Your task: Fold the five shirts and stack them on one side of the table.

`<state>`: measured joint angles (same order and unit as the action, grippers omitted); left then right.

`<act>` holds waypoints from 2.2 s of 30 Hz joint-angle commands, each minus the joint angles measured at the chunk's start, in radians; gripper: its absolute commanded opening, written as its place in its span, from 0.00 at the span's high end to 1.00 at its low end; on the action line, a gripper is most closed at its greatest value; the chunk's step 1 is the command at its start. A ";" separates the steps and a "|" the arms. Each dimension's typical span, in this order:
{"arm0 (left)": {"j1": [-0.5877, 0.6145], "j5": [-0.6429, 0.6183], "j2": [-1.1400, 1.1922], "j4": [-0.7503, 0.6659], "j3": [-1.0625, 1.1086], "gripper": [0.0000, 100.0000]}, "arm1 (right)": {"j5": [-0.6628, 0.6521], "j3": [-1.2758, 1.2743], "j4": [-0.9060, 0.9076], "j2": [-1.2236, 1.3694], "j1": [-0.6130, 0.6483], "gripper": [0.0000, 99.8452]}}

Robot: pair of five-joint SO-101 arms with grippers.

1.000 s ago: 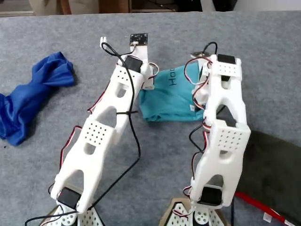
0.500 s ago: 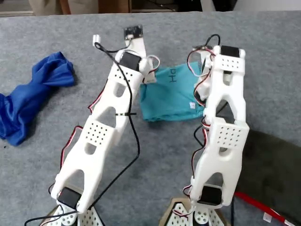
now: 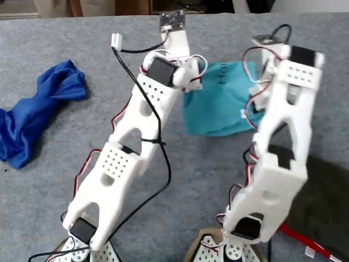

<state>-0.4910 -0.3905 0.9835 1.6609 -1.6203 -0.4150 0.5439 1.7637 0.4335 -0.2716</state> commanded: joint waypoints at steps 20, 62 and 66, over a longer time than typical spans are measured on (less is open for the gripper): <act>-0.476 -0.014 -0.128 -0.115 -0.052 0.98 | -0.381 -0.421 -0.025 -0.564 -0.799 1.00; -0.684 -0.009 -0.117 -0.304 0.123 0.87 | -0.617 -0.383 -0.084 -0.567 -1.254 0.92; -0.684 -0.014 -0.127 -0.281 0.147 0.80 | -0.631 -0.374 -0.080 -0.567 -1.254 0.75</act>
<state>-1.1707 -0.3997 0.9268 1.3786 -1.4714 -1.0242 0.1189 1.6901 -0.0790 -1.5067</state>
